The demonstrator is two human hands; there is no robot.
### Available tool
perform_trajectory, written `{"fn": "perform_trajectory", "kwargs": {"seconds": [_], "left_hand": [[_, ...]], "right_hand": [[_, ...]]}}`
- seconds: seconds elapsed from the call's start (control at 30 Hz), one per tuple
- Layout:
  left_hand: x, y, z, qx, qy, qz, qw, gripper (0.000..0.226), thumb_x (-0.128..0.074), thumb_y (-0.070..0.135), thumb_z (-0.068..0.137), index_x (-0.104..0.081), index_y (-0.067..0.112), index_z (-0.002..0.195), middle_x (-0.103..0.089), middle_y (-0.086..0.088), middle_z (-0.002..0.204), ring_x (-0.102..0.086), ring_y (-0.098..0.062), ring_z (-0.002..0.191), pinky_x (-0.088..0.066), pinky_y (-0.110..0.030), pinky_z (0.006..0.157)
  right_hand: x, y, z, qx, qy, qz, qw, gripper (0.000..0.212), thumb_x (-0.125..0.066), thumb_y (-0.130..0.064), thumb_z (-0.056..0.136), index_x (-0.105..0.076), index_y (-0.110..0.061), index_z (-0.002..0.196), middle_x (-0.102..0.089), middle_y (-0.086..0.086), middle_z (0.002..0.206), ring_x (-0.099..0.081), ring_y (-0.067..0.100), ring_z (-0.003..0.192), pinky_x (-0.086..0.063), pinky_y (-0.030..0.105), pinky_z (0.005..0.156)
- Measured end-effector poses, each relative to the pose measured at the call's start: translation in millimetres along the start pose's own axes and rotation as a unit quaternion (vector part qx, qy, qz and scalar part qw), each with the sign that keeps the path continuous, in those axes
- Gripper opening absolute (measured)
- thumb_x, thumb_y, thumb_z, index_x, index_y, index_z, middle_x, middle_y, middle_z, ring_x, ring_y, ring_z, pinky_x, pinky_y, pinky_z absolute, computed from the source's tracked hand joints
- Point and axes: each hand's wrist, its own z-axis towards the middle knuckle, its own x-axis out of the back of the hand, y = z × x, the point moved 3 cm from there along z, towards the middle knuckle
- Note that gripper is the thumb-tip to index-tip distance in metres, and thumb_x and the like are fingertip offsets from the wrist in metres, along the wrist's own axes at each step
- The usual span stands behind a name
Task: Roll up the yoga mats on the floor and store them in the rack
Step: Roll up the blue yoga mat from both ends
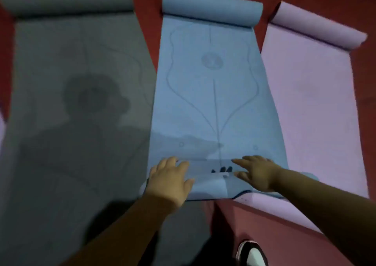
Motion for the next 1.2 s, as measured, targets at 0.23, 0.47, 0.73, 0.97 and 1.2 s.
{"fn": "perform_trajectory", "kwargs": {"seconds": [0.23,0.47,0.73,0.97,1.2], "left_hand": [[-105.0,-12.6,20.9,-0.038,-0.070,-0.057,0.995,0.043,-0.052,0.056,0.099,-0.049,0.043,0.140,-0.060,0.013,0.136,-0.055,-0.015,0.125,-0.040,-0.036,0.106],[-37.7,-26.3,-52.7,-0.127,0.069,-0.116,0.983,0.047,-0.048,0.059,0.092,-0.050,0.061,0.138,-0.053,0.034,0.103,-0.053,-0.001,0.110,-0.041,-0.019,0.089],[-24.5,-84.7,-107.1,-0.070,-0.026,-0.062,0.995,0.052,-0.037,0.076,0.079,-0.049,0.069,0.129,-0.055,0.024,0.089,-0.056,0.009,0.090,-0.040,-0.013,0.081],[-67.9,-101.0,-72.6,0.012,-0.026,0.098,0.995,0.045,-0.046,0.056,0.101,-0.042,0.055,0.147,-0.056,0.008,0.110,-0.056,-0.020,0.117,-0.041,-0.035,0.091],[-113.9,-107.2,-77.3,0.058,0.137,0.121,0.981,0.033,-0.080,0.037,0.083,-0.075,0.033,0.115,-0.058,-0.003,0.097,-0.052,-0.032,0.090,-0.043,-0.045,0.080]], "right_hand": [[-72.3,42.2,24.2,0.080,0.010,0.117,0.990,0.023,-0.059,-0.045,0.100,-0.073,-0.040,0.117,-0.070,-0.025,0.117,-0.063,-0.002,0.107,-0.046,0.024,0.100],[-61.5,15.0,-64.0,0.167,0.201,0.321,0.910,0.029,-0.069,-0.024,0.097,-0.070,-0.046,0.117,-0.070,-0.033,0.087,-0.065,-0.013,0.085,-0.042,0.006,0.081],[-130.7,-13.7,-73.5,0.230,0.275,0.252,0.899,0.029,-0.064,-0.033,0.096,-0.074,-0.033,0.123,-0.069,-0.019,0.099,-0.066,-0.001,0.093,-0.045,0.009,0.086],[-192.4,9.6,-30.6,0.145,0.337,0.222,0.903,0.029,-0.073,-0.037,0.087,-0.078,-0.027,0.113,-0.065,-0.004,0.095,-0.063,0.023,0.088,-0.045,0.026,0.083],[-217.2,-10.4,-16.7,0.090,0.399,0.075,0.909,0.010,-0.080,-0.029,0.083,-0.075,-0.026,0.092,-0.059,0.000,0.086,-0.055,0.031,0.073,-0.048,0.040,0.061]]}}
